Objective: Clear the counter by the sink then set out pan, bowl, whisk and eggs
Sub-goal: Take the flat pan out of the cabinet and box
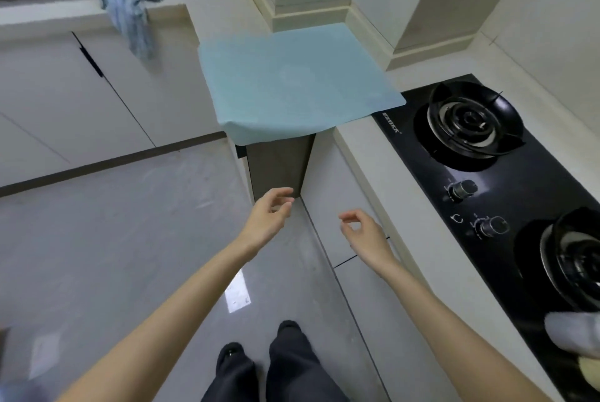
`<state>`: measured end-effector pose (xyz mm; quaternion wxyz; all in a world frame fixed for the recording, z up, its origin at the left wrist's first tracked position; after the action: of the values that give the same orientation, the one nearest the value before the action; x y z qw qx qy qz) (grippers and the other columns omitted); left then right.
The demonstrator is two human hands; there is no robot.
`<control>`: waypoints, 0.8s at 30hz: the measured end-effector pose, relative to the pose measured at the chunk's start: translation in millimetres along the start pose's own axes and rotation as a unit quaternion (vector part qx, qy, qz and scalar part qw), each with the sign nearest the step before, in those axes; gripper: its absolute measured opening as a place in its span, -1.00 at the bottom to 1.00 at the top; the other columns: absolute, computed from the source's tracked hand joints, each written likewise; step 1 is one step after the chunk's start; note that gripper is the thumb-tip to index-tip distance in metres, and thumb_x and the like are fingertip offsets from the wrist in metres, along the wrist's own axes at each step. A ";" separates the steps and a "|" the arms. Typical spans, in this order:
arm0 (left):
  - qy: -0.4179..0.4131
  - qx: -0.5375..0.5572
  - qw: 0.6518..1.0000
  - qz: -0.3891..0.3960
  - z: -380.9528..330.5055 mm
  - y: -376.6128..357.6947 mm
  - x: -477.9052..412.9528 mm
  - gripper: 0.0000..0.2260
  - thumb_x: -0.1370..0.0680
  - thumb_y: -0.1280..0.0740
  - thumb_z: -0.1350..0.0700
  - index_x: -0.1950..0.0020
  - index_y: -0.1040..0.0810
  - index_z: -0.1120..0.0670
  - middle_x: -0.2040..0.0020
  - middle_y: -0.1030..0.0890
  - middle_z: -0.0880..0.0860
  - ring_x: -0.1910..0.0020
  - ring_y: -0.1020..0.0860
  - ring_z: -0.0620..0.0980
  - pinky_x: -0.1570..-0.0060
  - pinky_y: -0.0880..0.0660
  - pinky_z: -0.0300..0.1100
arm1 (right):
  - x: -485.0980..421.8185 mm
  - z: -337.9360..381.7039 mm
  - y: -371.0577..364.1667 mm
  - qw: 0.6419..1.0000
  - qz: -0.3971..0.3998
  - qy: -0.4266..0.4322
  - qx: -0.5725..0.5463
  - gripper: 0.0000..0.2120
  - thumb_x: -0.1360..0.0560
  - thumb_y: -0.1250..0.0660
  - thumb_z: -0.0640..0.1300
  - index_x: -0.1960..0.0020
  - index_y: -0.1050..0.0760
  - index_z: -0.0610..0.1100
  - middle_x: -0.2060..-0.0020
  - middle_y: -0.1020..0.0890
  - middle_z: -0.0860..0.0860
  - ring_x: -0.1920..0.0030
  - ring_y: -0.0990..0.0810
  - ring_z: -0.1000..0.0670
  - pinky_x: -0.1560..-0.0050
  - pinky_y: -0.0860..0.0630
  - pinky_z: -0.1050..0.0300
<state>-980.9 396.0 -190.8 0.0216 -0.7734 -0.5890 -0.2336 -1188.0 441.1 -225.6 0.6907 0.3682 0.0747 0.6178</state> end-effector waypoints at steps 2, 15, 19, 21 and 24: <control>0.014 -0.009 1.000 0.013 7.3 -24.9 -8.2 -0.73 -0.62 -0.18 0.17 -0.32 -0.43 0.04 -0.17 -0.54 0.03 -0.06 -0.54 -0.02 -0.05 -0.49 -0.19 | -9.7 -35.5 2.6 0.997 0.023 -0.009 0.076 -0.75 -0.55 -0.24 -0.19 -0.23 -0.47 -0.11 -0.20 -0.50 -0.04 -0.09 -0.49 0.05 -0.03 -0.32 0.26; 0.039 -0.039 0.997 0.051 42.0 -68.3 -21.2 -0.72 -0.63 -0.17 0.13 -0.34 -0.42 0.03 -0.18 -0.51 0.04 -0.12 -0.52 0.00 -0.03 -0.46 -0.23 | -36.6 -118.9 -16.4 0.868 0.144 -0.084 0.468 -0.51 -0.54 -0.20 -0.12 -0.41 -0.20 -0.25 -0.43 -0.14 -0.17 -0.33 -0.36 -0.12 -0.17 -0.50 0.02; 0.044 -0.035 0.997 0.059 52.8 -66.6 -23.8 -0.73 -0.63 -0.16 0.13 -0.34 -0.42 0.03 -0.19 -0.51 0.04 -0.12 -0.51 0.00 -0.04 -0.46 -0.22 | -31.9 -114.0 -25.2 0.886 0.126 -0.086 0.438 -0.63 -0.49 -0.26 -0.13 -0.25 -0.35 -0.24 -0.37 -0.17 -0.18 0.14 -0.48 -0.05 0.17 -0.48 0.15; 0.049 -0.034 0.996 0.060 58.6 -63.0 -26.1 -0.73 -0.63 -0.17 0.13 -0.33 -0.43 0.02 -0.20 -0.52 0.03 -0.12 -0.52 0.00 -0.09 -0.48 -0.18 | -26.5 -108.2 -37.6 0.895 0.128 -0.083 0.418 -0.68 -0.47 -0.28 -0.11 -0.17 -0.39 -0.23 -0.33 -0.19 -0.19 0.39 -0.31 0.00 0.38 -0.33 0.20; 0.058 -0.031 0.996 0.066 63.1 -59.5 -33.9 -0.71 -0.62 -0.20 0.12 -0.34 -0.43 0.01 -0.20 -0.52 0.05 -0.14 -0.53 0.01 -0.17 -0.49 -0.11 | -17.3 -91.5 -64.2 0.909 0.136 -0.058 0.389 -0.67 -0.47 -0.28 -0.07 -0.16 -0.42 -0.23 -0.29 -0.23 -0.21 0.40 -0.28 0.00 0.28 -0.37 0.17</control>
<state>-1021.2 403.1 -274.4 0.0474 -0.7957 -0.5272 -0.2945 -1191.6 465.7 -336.0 0.4054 0.6492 0.2185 0.6053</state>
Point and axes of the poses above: each hand's wrist, its own x-axis away from the middle knuckle, its own y-axis out of the back of the hand, z = x × y, the point moved 7 cm from there along -x, towards the middle knuckle
